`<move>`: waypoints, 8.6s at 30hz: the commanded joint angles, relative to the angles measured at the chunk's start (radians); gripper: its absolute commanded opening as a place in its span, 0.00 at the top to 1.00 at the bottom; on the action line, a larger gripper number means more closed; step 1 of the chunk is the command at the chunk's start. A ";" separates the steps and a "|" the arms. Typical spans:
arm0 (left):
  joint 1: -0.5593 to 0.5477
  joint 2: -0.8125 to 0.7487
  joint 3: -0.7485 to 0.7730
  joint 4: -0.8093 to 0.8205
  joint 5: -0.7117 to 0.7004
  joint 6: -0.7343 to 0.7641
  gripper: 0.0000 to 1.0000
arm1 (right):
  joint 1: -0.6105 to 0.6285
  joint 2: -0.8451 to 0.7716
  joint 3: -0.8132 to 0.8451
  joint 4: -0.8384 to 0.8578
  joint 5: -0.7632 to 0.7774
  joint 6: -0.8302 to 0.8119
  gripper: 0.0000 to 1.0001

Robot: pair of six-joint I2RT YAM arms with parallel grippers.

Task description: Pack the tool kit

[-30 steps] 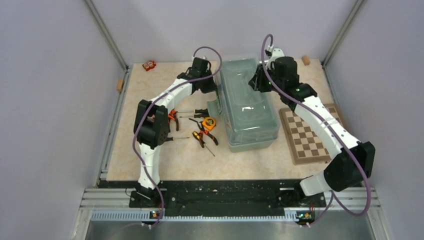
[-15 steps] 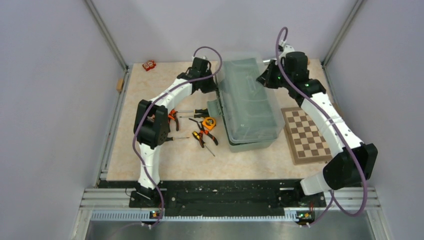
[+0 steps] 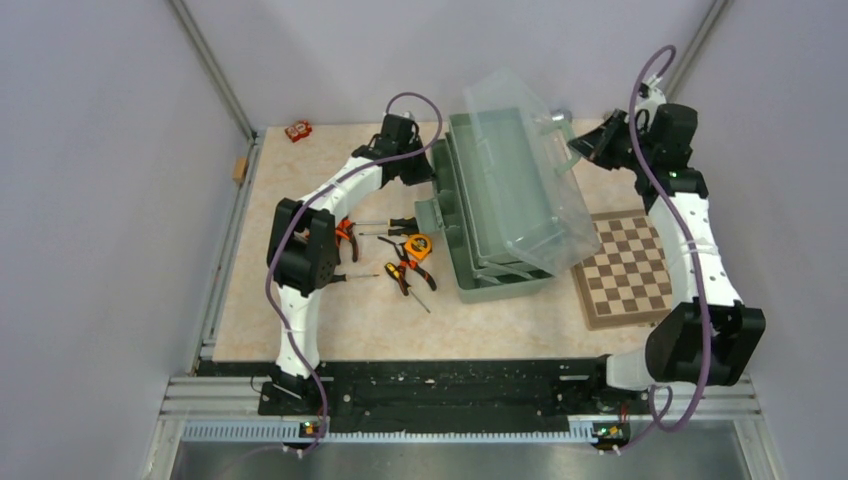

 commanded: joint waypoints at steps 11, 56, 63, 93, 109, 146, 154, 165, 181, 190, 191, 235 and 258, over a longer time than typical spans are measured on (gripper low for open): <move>0.035 0.035 0.006 0.069 0.014 0.050 1.00 | -0.216 0.110 -0.140 0.276 -0.200 -0.017 1.00; -0.008 0.069 0.085 0.126 0.134 -0.068 0.86 | -0.046 -0.348 -0.095 0.054 0.272 -0.100 0.25; 0.017 -0.009 0.088 0.054 0.000 0.019 0.65 | 0.118 -0.422 -0.192 -0.017 0.242 -0.174 0.25; 0.084 -1.029 -0.673 -0.141 -0.329 0.100 0.08 | 0.805 -0.317 -0.183 -0.103 0.406 -0.293 0.26; 0.164 -1.397 -0.853 -0.243 -0.585 0.286 0.01 | 0.984 -0.054 -0.158 -0.039 0.465 -0.193 0.27; 0.170 -1.565 -1.063 -0.046 -0.793 0.366 0.02 | 1.184 0.479 0.066 0.025 0.665 -0.055 1.00; 0.172 -1.549 -1.063 -0.047 -0.793 0.366 0.02 | 1.211 0.296 0.050 0.054 0.712 -0.053 1.00; 0.172 -1.549 -1.061 -0.047 -0.782 0.364 0.03 | 1.099 0.110 -0.026 0.143 0.928 0.006 1.00; 0.172 -1.554 -1.062 -0.047 -0.769 0.364 0.03 | 0.847 0.206 -0.199 0.226 0.976 0.131 1.00; 0.172 -1.536 -1.061 -0.047 -0.753 0.363 0.03 | 0.845 0.348 -0.197 0.213 1.051 0.136 1.00; 0.172 -1.533 -1.060 -0.047 -0.750 0.363 0.03 | 0.845 0.362 -0.195 0.215 1.053 0.134 1.00; 0.430 -0.662 -0.918 0.106 -0.249 -0.101 0.61 | 0.980 -0.101 -0.390 0.401 0.862 -0.161 0.32; 0.451 -0.585 -0.954 0.186 -0.189 -0.142 0.65 | 0.981 -0.127 -0.418 0.409 0.829 -0.156 0.32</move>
